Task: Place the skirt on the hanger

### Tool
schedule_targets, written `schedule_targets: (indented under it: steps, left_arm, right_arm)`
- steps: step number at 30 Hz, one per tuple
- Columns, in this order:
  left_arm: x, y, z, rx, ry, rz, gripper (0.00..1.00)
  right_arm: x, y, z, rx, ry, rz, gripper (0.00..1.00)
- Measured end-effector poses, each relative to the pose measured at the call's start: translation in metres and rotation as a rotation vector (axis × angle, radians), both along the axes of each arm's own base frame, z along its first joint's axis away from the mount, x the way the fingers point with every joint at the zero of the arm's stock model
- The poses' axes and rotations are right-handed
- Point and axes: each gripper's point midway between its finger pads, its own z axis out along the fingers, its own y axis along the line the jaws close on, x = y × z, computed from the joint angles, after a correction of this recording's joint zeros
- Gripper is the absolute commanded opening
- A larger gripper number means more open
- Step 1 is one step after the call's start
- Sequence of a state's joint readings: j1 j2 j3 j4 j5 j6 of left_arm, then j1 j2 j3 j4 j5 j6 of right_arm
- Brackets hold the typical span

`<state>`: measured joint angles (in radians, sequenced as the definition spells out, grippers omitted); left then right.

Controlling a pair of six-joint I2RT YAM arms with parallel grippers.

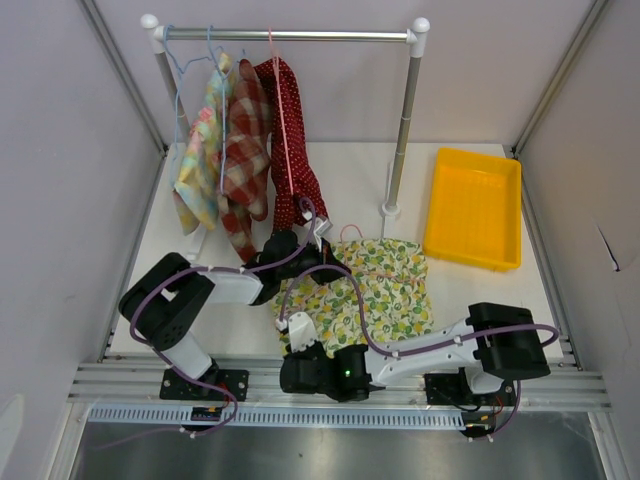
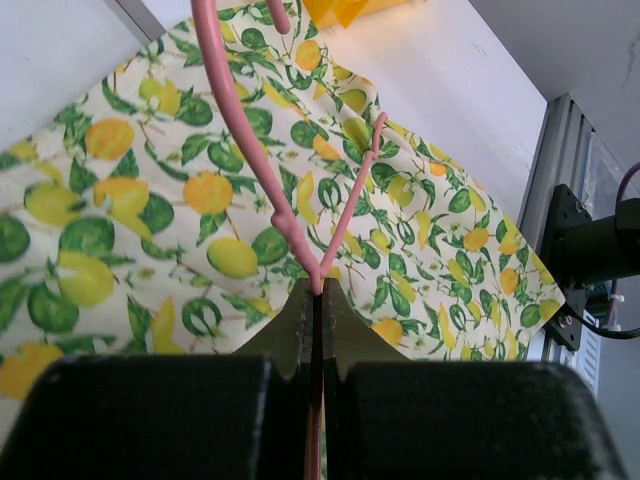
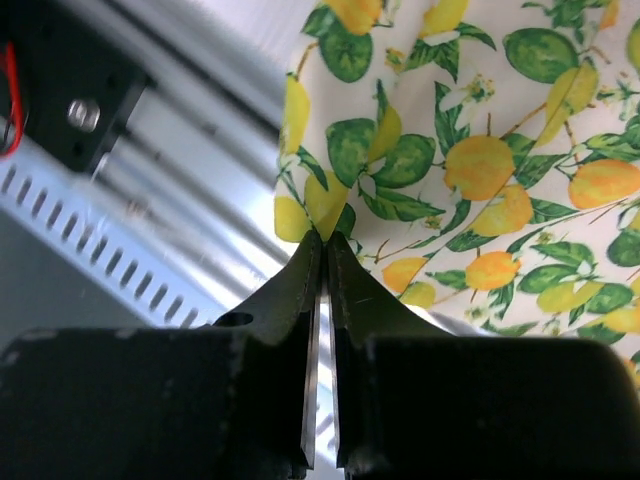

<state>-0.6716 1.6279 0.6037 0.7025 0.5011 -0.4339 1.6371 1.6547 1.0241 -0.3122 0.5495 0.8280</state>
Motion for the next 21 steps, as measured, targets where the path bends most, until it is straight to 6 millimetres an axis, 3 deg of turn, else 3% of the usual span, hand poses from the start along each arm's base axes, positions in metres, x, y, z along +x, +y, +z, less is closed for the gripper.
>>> schedule_targets:
  steps: [8, 21]
  left_arm:
    - [0.005, -0.003, 0.005, 0.006, -0.007, -0.002, 0.00]
    - [0.005, -0.001, 0.011, 0.034, -0.014, -0.011, 0.00]
  right_arm:
    - [-0.034, -0.007, 0.003, -0.050, 0.036, 0.115, 0.07]
    - [-0.045, -0.032, 0.011, -0.064, 0.078, 0.156, 0.13]
